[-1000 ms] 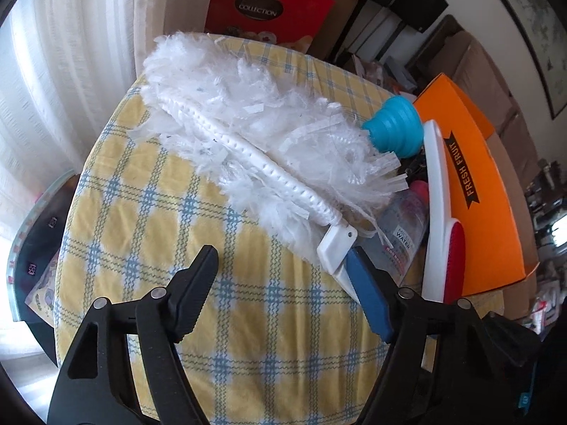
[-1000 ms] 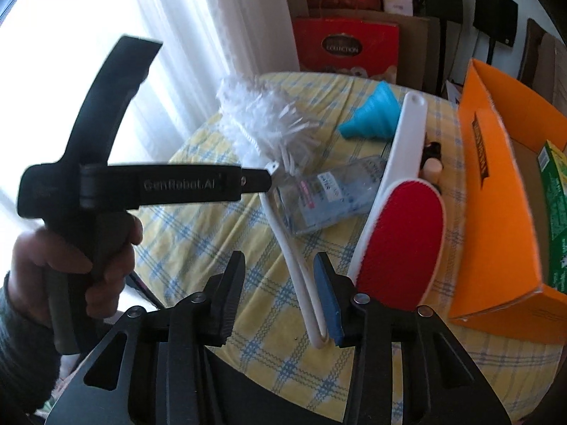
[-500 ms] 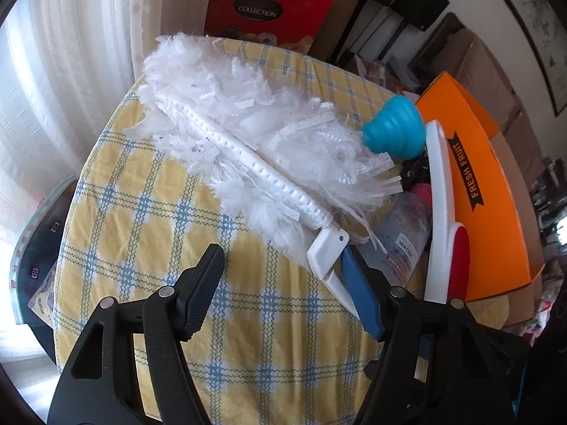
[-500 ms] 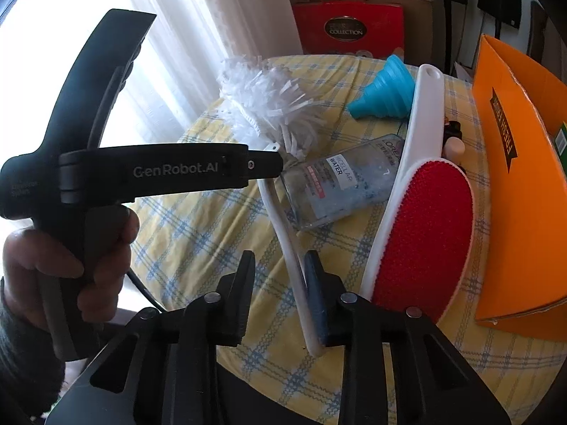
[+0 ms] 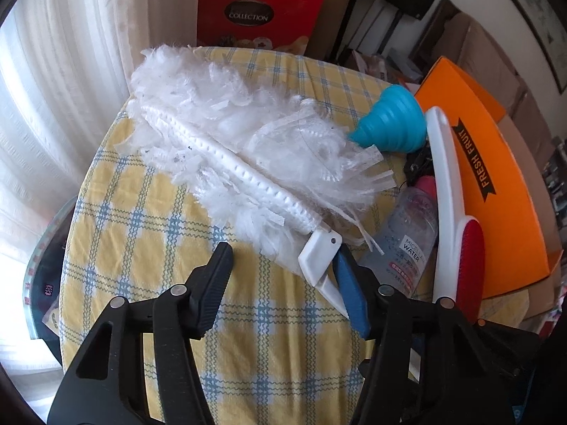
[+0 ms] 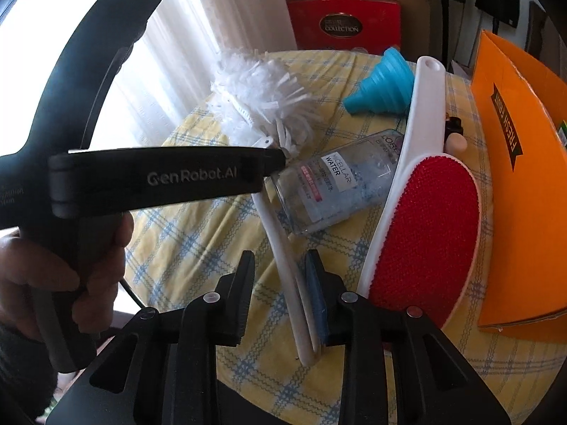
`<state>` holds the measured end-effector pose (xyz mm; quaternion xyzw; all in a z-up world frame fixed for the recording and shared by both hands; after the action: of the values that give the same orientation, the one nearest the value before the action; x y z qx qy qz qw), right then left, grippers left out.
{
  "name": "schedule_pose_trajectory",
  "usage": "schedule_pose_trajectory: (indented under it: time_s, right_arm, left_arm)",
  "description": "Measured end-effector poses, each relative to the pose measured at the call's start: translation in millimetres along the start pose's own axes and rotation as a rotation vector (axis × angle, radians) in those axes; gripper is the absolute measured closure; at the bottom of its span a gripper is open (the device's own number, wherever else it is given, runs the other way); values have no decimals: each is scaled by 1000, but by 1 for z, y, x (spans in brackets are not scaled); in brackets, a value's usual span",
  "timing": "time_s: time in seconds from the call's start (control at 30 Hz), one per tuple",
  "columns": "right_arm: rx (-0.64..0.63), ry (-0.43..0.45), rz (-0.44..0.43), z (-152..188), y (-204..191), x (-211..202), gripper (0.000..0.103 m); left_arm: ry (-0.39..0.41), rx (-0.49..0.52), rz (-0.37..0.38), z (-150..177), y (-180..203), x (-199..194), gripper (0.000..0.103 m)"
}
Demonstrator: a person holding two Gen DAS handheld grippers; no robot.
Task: Organize objects
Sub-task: 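Grasp the white feather duster handle with the right tool and lift, then carry the feather duster into the cardboard box and release it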
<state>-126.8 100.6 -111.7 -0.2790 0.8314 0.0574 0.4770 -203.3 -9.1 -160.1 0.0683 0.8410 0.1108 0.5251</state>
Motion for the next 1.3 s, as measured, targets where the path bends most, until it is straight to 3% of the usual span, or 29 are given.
schedule_pose_trajectory:
  time_s: [0.1, 0.13, 0.17, 0.7, 1.0, 1.3]
  right_arm:
    - [-3, -7, -2, 1, 0, 2, 91]
    - [0, -4, -12, 1, -1, 2, 91]
    - [-1, 1, -20, 2, -3, 1, 91]
    - [-46, 56, -13, 2, -20, -22, 93]
    - [-45, 136, 11, -12, -13, -61, 93]
    - [-20, 176, 51, -31, 19, -103, 93]
  left_arm:
    - [10, -20, 18, 2, -3, -4, 63]
    - [-4, -32, 65, 3, -1, -4, 80]
    - [-19, -49, 97, 4, -1, -5, 84]
    - [38, -44, 107, 1, 4, -36, 84]
    - [91, -10, 161, -19, 42, -72, 84]
    - [124, 70, 206, -37, 111, -92, 84]
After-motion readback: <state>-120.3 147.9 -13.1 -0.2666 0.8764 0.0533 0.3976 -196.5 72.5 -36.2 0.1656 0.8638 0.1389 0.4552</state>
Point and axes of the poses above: each gripper's, at about its wrist camera, not at the fingertips, and x roughly the way its jaws point, y to its right, z to its underside, the point moved 6 cm from there along x, roughly the way its jaws point, and after that the axes turned 5 degrees about -x, right-handed, at the moved point
